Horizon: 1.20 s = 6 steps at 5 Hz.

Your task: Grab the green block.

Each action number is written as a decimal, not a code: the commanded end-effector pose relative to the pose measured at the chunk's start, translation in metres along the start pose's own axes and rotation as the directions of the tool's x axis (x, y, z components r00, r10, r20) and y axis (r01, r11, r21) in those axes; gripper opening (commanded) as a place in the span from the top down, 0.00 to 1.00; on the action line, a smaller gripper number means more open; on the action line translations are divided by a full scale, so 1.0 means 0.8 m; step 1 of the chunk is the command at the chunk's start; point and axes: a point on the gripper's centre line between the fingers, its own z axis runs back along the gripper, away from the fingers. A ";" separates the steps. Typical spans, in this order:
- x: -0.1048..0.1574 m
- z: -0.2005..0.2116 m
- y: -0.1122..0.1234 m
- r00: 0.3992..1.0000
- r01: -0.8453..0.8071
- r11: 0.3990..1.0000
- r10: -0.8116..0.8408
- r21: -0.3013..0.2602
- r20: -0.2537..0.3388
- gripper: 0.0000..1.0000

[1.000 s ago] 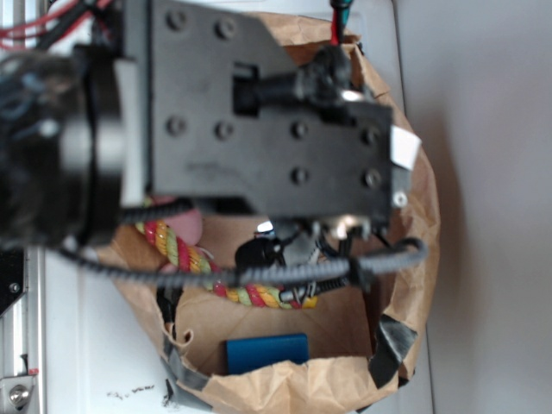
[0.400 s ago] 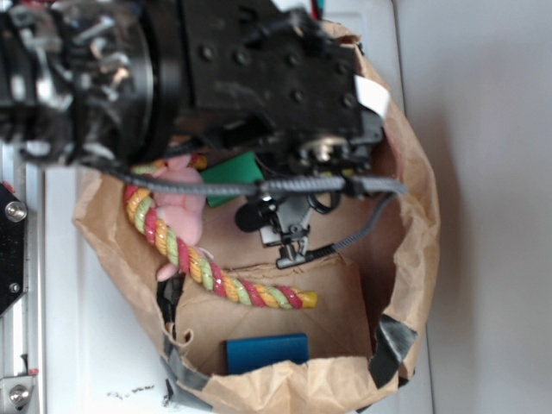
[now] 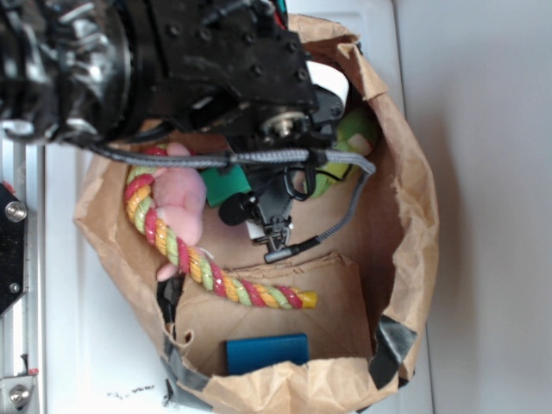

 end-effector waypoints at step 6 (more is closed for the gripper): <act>-0.091 -0.051 -0.026 0.999 0.033 0.997 -0.032 0.064 -0.016 0.00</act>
